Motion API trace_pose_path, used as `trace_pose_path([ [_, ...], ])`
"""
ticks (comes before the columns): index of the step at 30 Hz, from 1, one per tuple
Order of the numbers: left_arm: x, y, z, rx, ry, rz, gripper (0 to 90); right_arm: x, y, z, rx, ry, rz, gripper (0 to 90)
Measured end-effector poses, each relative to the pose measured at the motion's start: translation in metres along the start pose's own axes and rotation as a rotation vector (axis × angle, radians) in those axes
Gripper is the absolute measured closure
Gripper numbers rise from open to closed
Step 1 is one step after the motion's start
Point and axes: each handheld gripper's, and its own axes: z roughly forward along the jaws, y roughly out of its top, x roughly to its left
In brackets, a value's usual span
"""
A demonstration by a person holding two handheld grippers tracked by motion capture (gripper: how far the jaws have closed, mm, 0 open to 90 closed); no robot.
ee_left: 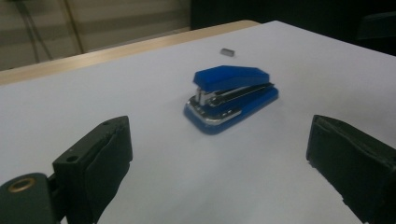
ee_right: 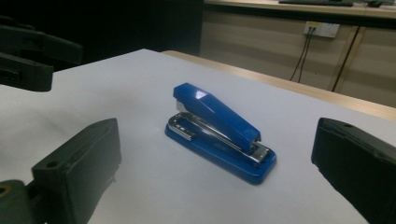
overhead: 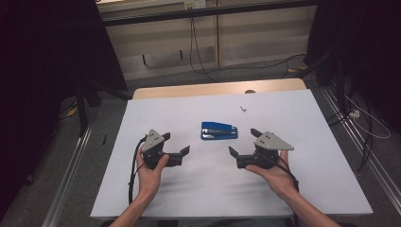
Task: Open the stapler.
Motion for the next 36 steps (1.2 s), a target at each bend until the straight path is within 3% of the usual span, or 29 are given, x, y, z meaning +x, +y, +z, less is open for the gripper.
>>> trace_pose_path([
  [5, 0.002, 0.005, 0.013, 0.008, 0.011, -0.009, 6.5, 0.0, 0.003, 0.013, 0.009, 0.023, 0.003, 3.5],
  [9, 0.005, 0.009, 0.026, 0.025, 0.011, 0.007, 6.4, -0.002, 0.005, 0.026, 0.022, 0.022, 0.006, 4.6],
  [13, 0.007, 0.013, 0.039, 0.012, 0.004, 0.019, 6.3, -0.002, 0.005, 0.037, 0.024, 0.041, 0.043, 9.7],
  [17, 0.005, 0.01, 0.044, 0.026, -0.008, 0.016, 5.7, 0.001, 0.005, 0.045, 0.042, 0.047, 0.024, 11.0],
  [25, 0.018, 0.017, 0.057, 0.029, 0.008, 0.019, 5.5, -0.001, 0.005, 0.059, 0.051, 0.038, 0.011, 21.5],
  [27, 0.023, 0.022, 0.066, 0.027, 0.001, 0.019, 5.5, -0.002, 0.005, 0.063, 0.058, 0.048, 0.007, 30.1],
  [30, 0.025, 0.023, 0.07, 0.03, 0.006, 0.029, 5.8, -0.003, 0.006, 0.068, 0.074, 0.058, -0.006, 31.5],
  [31, 0.026, 0.021, 0.073, 0.026, 0.01, 0.02, 5.8, -0.004, 0.006, 0.071, 0.061, 0.069, 0.006, 38.5],
  [34, 0.028, 0.018, 0.075, 0.039, 0.008, -0.009, 5.1, -0.003, 0.003, 0.077, 0.077, 0.084, 0.004, 43.3],
  [36, 0.027, 0.018, 0.076, 0.062, 0.046, -0.022, 2.9, -0.002, 0.001, 0.08, 0.097, 0.087, -0.004, 44.3],
])
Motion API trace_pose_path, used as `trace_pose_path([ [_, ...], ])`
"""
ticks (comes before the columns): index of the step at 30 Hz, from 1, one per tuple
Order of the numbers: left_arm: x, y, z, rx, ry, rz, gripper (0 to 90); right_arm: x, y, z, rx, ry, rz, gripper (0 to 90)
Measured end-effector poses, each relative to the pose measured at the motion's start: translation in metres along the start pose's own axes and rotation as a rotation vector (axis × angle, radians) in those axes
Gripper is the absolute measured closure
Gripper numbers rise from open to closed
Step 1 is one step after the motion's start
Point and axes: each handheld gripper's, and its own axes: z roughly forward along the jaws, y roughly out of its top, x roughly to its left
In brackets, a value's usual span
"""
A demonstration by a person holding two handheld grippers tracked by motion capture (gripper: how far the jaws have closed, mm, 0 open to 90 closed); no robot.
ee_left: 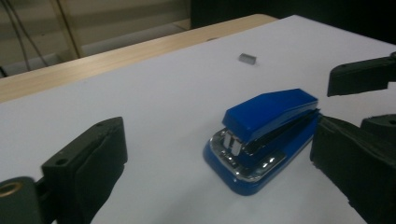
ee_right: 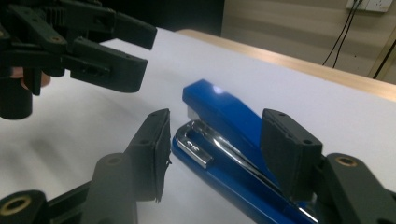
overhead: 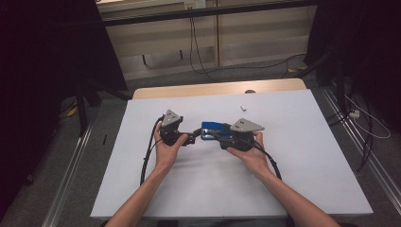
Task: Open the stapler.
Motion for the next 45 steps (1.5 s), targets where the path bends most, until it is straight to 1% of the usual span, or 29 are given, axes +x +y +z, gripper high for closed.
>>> trace_pose_path([
  [1, 0.0, 0.0, 0.0, 0.0, 0.0, 0.0, 2.9, 0.001, -0.001, 0.001, 0.013, 0.006, -0.008, 47.0],
  [2, 0.0, -0.002, 0.002, 0.012, -0.021, -0.018, 3.1, 0.002, -0.002, 0.002, 0.025, 0.012, -0.02, 47.7],
  [4, 0.0, -0.002, 0.002, 0.022, -0.026, -0.018, 3.3, 0.002, -0.002, 0.002, 0.03, 0.016, -0.024, 49.5],
  [5, 0.0, -0.003, 0.002, 0.028, -0.03, -0.021, 3.2, 0.003, -0.002, 0.001, 0.037, 0.032, -0.025, 53.9],
  [6, 0.0, -0.003, 0.003, 0.032, -0.037, -0.025, 3.2, 0.002, -0.002, 0.0, 0.042, 0.045, -0.028, 62.5],
  [7, 0.0, -0.003, 0.003, 0.032, -0.037, -0.025, 3.2, 0.001, -0.001, -0.001, 0.043, 0.049, -0.021, 66.1],
  [9, -0.001, -0.004, 0.003, 0.036, -0.046, -0.021, 3.5, 0.001, -0.001, -0.001, 0.041, 0.053, -0.015, 68.4],
  [11, -0.001, -0.004, 0.003, 0.039, -0.057, -0.021, 3.7, -0.001, -0.001, -0.002, 0.038, 0.057, -0.008, 76.6],
  [12, -0.002, -0.004, 0.004, 0.046, -0.061, -0.007, 3.8, -0.002, -0.002, -0.001, 0.041, 0.066, -0.007, 81.7],
  [14, -0.003, -0.004, 0.004, 0.048, -0.056, -0.005, 4.1, -0.002, -0.002, -0.001, 0.046, 0.072, -0.004, 84.1],
  [15, -0.004, -0.005, 0.005, 0.054, -0.054, -0.001, 4.1, -0.001, -0.003, -0.001, 0.05, 0.081, -0.011, 88.8],
  [22, -0.003, -0.005, 0.005, 0.05, -0.046, 0.001, 5.1, 0.0, -0.004, 0.007, 0.078, 0.093, -0.008, 90.0],
  [23, -0.003, -0.005, 0.006, 0.052, -0.033, -0.008, 5.1, 0.0, -0.004, 0.007, 0.078, 0.093, -0.008, 90.0],
  [24, -0.004, -0.005, 0.007, 0.044, -0.035, -0.039, 5.6, 0.0, -0.004, 0.009, 0.082, 0.094, -0.012, 90.0],
  [25, -0.003, -0.005, 0.007, 0.041, -0.059, -0.039, 6.9, 0.0, -0.003, 0.012, 0.084, 0.093, -0.01, 90.0],
  [26, -0.003, -0.005, 0.007, 0.041, -0.059, -0.039, 7.0, 0.0, -0.003, 0.012, 0.084, 0.093, -0.01, 90.0],
  [27, -0.004, -0.005, 0.007, 0.039, -0.048, -0.029, 7.0, -0.001, -0.002, 0.013, 0.09, 0.097, -0.012, 90.0],
  [28, -0.004, -0.006, 0.008, 0.058, -0.036, 0.003, 8.3, 0.0, -0.001, 0.016, 0.094, 0.093, -0.017, 90.0],
  [30, -0.003, -0.007, 0.009, 0.065, -0.043, -0.001, 10.1, 0.0, 0.0, 0.018, 0.096, 0.091, -0.016, 90.0],
  [32, -0.004, -0.007, 0.008, 0.084, -0.048, 0.006, 17.1, 0.0, -0.001, 0.024, 0.099, 0.093, -0.013, 90.0],
  [33, -0.004, -0.007, 0.008, 0.084, -0.048, 0.006, 22.6, 0.0, -0.001, 0.024, 0.099, 0.093, -0.013, 90.0],
  [34, -0.005, -0.006, 0.006, 0.081, -0.043, 0.002, 24.9, 0.002, -0.002, 0.027, 0.107, 0.098, -0.012, 90.0],
  [35, -0.006, -0.005, 0.005, 0.08, -0.05, -0.007, 25.3, 0.004, -0.002, 0.028, 0.114, 0.099, -0.018, 90.0],
  [37, -0.007, -0.004, 0.004, 0.077, -0.058, -0.012, 34.2, 0.007, -0.001, 0.031, 0.123, 0.1, -0.029, 90.0],
  [38, -0.008, -0.003, 0.003, 0.08, -0.053, 0.004, 36.5, 0.007, 0.001, 0.032, 0.125, 0.099, -0.035, 90.0],
  [40, -0.009, -0.003, 0.003, 0.079, -0.055, 0.002, 44.7, 0.007, 0.002, 0.036, 0.131, 0.096, -0.039, 90.0],
  [41, -0.009, -0.002, 0.003, 0.078, -0.068, -0.003, 44.7, 0.007, 0.002, 0.036, 0.131, 0.096, -0.039, 90.0],
  [42, -0.009, -0.002, 0.002, 0.085, -0.071, -0.005, 50.8, 0.006, 0.003, 0.039, 0.141, 0.098, -0.039, 90.0],
  [45, -0.008, -0.002, 0.001, 0.099, -0.087, -0.011, 62.1, 0.006, 0.003, 0.042, 0.155, 0.101, -0.035, 90.0],
])
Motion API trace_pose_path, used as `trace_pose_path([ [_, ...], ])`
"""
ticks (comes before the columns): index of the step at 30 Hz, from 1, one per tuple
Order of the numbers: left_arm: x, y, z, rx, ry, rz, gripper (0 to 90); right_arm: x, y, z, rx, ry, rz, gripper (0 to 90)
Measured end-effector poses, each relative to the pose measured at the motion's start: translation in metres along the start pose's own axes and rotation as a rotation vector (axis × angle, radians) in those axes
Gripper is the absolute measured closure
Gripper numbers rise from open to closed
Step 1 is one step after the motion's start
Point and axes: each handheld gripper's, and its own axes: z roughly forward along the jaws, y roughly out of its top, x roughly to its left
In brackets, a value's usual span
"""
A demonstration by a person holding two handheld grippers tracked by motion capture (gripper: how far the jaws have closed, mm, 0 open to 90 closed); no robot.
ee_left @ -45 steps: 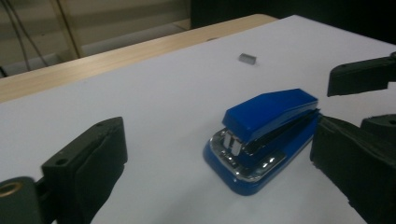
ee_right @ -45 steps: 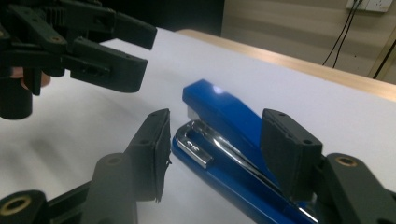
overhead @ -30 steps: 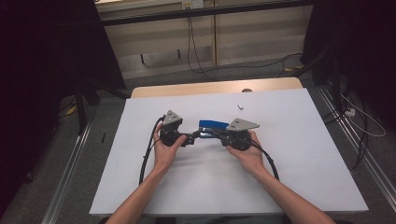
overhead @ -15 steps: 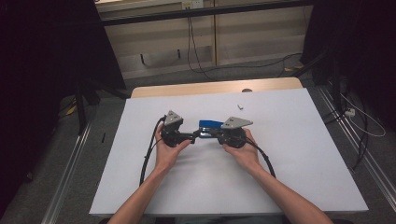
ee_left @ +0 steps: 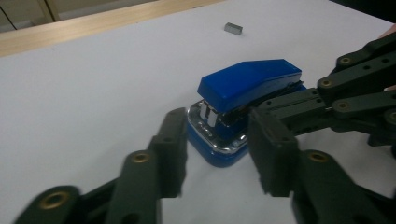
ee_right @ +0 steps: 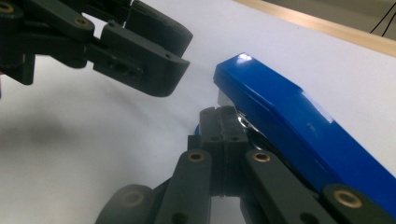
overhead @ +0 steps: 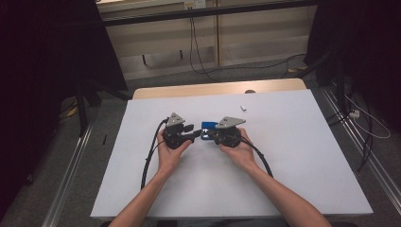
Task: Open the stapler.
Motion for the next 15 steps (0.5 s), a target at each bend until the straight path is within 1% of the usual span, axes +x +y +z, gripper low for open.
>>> trace_pose_path([
  [1, 0.0, 0.0, 0.0, 0.003, -0.011, 0.002, 65.4, 0.0, 0.0, 0.001, 0.008, 0.001, -0.001, 90.0],
  [2, 0.0, 0.0, 0.0, 0.003, -0.011, 0.002, 70.8, 0.0, 0.0, 0.002, 0.014, 0.0, -0.004, 90.0],
  [3, 0.0, 0.0, 0.001, 0.011, -0.019, 0.006, 70.8, 0.0, 0.0, 0.002, 0.014, 0.0, -0.004, 90.0],
  [5, -0.001, 0.0, 0.003, 0.021, -0.021, 0.01, 76.5, 0.0, 0.001, 0.004, 0.024, -0.003, -0.004, 90.0],
  [6, -0.002, 0.0, 0.004, 0.028, -0.02, 0.018, 79.1, 0.0, 0.001, 0.005, 0.031, -0.002, -0.007, 90.0],
  [7, -0.002, 0.0, 0.005, 0.034, -0.019, 0.019, 85.2, 0.001, 0.002, 0.007, 0.043, -0.006, -0.014, 90.0],
  [9, -0.003, 0.0, 0.008, 0.04, -0.018, 0.026, 90.0, 0.002, 0.003, 0.008, 0.048, -0.005, -0.021, 90.0],
  [10, -0.002, 0.0, 0.009, 0.042, -0.013, 0.027, 90.0, 0.002, 0.004, 0.009, 0.06, -0.014, -0.032, 90.0],
  [11, -0.002, -0.001, 0.01, 0.048, -0.002, 0.014, 90.0, 0.002, 0.004, 0.01, 0.062, -0.017, -0.031, 90.0],
  [13, -0.001, -0.001, 0.011, 0.052, -0.001, 0.007, 90.0, 0.001, 0.004, 0.011, 0.065, -0.024, -0.029, 90.0],
  [15, 0.0, 0.0, 0.012, 0.052, 0.011, 0.007, 90.0, 0.0, 0.003, 0.011, 0.07, -0.032, -0.026, 90.0],
])
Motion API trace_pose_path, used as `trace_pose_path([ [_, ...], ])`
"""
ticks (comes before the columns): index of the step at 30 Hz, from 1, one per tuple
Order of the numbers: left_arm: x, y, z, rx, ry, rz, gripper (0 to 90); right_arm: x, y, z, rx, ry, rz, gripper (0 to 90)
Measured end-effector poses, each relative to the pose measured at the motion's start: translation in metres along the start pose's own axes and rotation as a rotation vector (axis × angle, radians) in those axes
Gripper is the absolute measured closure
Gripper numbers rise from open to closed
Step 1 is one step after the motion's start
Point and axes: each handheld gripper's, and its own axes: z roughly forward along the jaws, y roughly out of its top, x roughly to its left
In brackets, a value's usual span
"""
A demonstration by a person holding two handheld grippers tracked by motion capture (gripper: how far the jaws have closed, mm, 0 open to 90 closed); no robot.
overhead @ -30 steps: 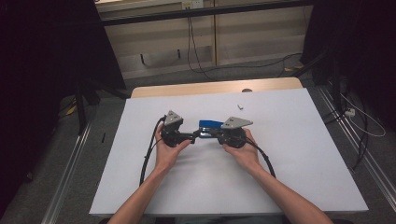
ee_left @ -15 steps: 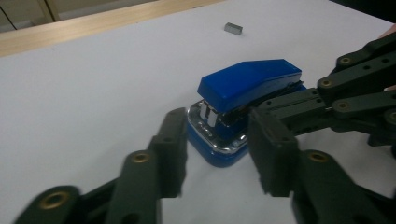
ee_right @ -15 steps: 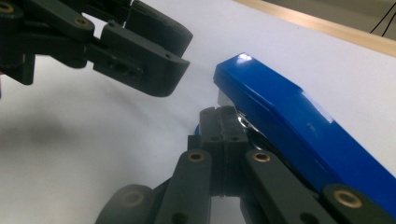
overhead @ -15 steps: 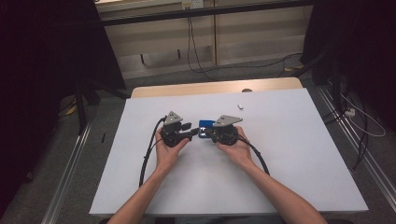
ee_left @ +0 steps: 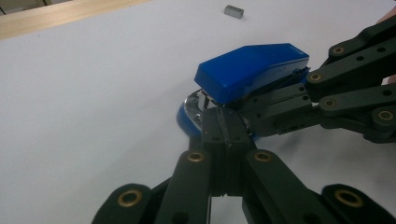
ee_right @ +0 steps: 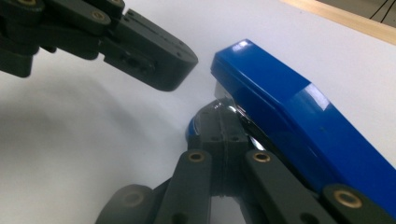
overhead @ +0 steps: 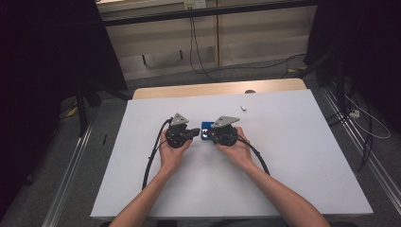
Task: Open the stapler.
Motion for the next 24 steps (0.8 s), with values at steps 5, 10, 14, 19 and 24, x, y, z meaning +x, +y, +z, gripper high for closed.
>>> trace_pose_path([
  [5, 0.005, 0.001, 0.004, -0.002, -0.009, -0.035, 90.0, -0.002, 0.0, 0.001, 0.002, -0.013, 0.008, 90.0],
  [10, 0.007, -0.001, 0.013, 0.012, -0.001, -0.045, 90.0, -0.002, 0.0, 0.001, 0.005, -0.016, 0.007, 90.0],
  [14, 0.006, -0.001, 0.017, 0.021, 0.02, -0.035, 90.0, -0.002, 0.0, 0.001, 0.003, -0.016, 0.006, 90.0],
  [19, 0.006, -0.001, 0.02, 0.019, 0.04, -0.031, 90.0, -0.003, 0.0, 0.001, 0.003, -0.014, 0.009, 90.0],
  [24, 0.001, 0.004, 0.02, 0.019, 0.044, -0.009, 90.0, -0.002, -0.001, 0.001, 0.002, -0.016, 0.009, 90.0],
])
